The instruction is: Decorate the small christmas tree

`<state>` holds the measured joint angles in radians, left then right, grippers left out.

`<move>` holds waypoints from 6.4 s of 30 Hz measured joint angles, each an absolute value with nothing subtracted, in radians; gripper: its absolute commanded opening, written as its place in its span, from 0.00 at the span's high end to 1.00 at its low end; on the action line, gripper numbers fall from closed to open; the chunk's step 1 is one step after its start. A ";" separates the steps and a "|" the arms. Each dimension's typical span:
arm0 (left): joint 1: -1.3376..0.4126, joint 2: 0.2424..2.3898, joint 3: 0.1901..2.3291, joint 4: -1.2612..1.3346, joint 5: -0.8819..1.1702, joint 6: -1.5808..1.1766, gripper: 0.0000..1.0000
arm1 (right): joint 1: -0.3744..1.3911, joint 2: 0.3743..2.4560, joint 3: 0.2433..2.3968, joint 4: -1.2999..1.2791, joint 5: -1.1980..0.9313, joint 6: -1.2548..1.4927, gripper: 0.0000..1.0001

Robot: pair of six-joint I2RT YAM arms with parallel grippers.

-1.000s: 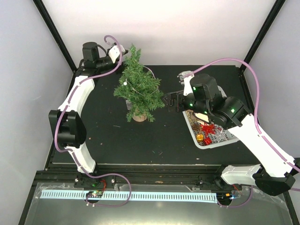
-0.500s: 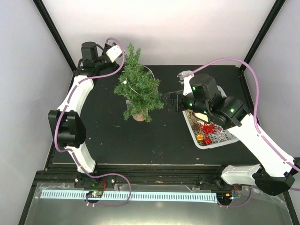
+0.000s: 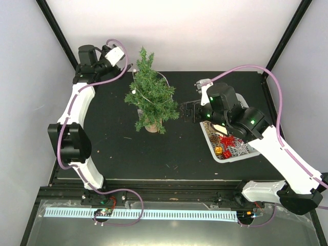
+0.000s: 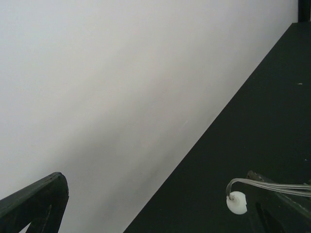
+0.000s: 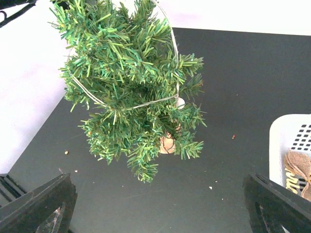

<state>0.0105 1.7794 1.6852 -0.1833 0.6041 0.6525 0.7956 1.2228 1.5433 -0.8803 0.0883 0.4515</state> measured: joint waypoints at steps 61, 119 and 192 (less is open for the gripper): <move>-0.019 2.046 2.236 -0.822 1.030 0.836 0.08 | 0.449 1.480 1.769 -0.779 -0.288 0.511 0.26; 0.081 2.051 2.294 -1.374 0.875 1.547 0.13 | 0.449 1.369 1.504 -0.656 -0.344 0.565 0.25; 0.204 1.291 1.604 -1.501 0.833 0.503 0.01 | 0.273 1.260 0.986 -0.971 -0.041 0.519 0.53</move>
<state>0.2039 1.2907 1.6039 -1.5013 0.8330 0.5034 0.2729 1.2598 0.9863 -0.9707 -0.0406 0.5186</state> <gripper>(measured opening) 0.989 0.460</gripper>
